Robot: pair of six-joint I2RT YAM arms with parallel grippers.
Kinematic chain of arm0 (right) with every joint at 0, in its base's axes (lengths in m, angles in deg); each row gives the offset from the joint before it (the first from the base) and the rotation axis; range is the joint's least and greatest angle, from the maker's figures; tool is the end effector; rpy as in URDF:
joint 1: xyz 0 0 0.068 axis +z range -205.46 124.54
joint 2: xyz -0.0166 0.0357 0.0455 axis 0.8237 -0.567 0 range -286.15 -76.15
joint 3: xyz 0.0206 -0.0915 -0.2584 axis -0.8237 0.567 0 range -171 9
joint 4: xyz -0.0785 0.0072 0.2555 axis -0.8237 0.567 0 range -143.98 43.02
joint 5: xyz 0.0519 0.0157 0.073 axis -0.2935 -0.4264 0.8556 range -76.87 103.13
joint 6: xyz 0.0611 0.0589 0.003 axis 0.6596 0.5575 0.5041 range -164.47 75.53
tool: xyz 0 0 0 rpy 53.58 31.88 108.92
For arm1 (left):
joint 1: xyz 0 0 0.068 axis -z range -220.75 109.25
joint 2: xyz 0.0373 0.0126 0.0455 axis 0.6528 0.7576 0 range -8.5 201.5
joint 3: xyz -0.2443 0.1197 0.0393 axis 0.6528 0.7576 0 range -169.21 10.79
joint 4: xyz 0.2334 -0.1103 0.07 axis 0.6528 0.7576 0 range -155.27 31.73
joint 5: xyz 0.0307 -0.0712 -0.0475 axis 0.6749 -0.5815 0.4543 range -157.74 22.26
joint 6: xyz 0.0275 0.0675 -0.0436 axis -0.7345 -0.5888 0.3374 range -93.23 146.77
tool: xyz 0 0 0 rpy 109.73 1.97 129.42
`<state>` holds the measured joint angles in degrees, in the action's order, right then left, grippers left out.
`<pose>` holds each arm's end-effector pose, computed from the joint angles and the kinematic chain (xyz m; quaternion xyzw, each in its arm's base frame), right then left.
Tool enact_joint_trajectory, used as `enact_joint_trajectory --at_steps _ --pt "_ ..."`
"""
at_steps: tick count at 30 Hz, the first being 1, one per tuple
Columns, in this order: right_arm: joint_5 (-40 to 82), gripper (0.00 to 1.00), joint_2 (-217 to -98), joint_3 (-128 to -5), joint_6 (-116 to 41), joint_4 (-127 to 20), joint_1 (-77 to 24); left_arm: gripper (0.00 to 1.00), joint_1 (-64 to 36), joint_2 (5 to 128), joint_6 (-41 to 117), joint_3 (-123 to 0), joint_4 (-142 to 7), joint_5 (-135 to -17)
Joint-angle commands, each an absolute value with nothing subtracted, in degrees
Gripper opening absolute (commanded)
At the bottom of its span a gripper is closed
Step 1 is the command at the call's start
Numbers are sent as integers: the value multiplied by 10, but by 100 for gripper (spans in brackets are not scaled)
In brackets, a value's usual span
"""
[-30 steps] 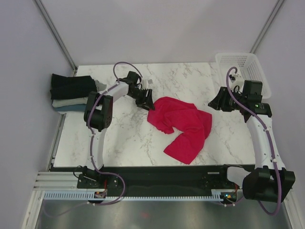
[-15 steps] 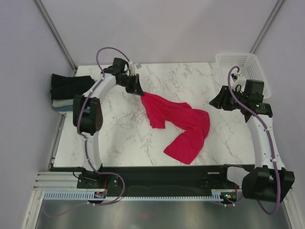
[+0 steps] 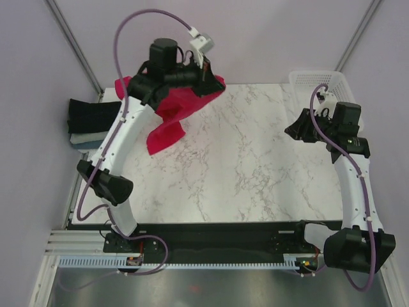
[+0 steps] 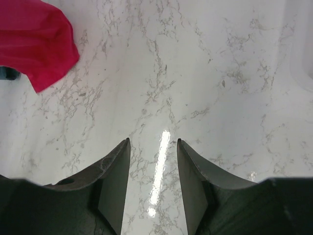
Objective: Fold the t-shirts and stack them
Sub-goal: Flatten the tshirt out
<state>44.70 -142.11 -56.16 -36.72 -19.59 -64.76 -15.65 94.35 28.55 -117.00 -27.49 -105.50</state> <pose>0.2789 -0.0061 0.3338 0.0028 0.8634 0.2355 0.4462 0.3533 -0.2160 0.5039 0.3470 0.6836 -0.3832 0.5151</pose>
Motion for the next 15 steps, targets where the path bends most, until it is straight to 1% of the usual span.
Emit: enact_joint_trajectory --at_steps 1,3,4,5,7,8,9,11,14,15 --pt "438 51 -1389 -557 -365 -202 -660 8 -98 984 269 -1096 -242 -1093" --pt "437 51 -1381 -548 -363 -201 -666 11 -74 980 269 -1043 -241 -1103" --pt "437 51 -1376 -541 -362 -201 -671 15 -52 979 272 -1026 -241 -1104" --pt "437 51 -1373 -538 -362 -201 -672 22 -41 979 273 -1012 -241 -1108" --pt "437 51 -1375 -532 -361 -200 -675 42 -16 976 274 -978 -242 -1127" --pt "438 51 -1378 -531 -362 -201 -676 58 -11 972 277 -971 -245 -1129" --pt "439 51 -1384 -533 -362 -203 -676 99 -9 970 280 -961 -246 -1126" --pt "442 51 -1393 -541 -362 -208 -678 100 -10 950 270 -960 -245 -1106" --pt "447 51 -1419 -555 -363 -217 -677 100 -35 918 243 -958 -243 -1014" --pt "453 51 -1433 -559 -363 -220 -677 100 -63 914 245 -949 -243 -991"
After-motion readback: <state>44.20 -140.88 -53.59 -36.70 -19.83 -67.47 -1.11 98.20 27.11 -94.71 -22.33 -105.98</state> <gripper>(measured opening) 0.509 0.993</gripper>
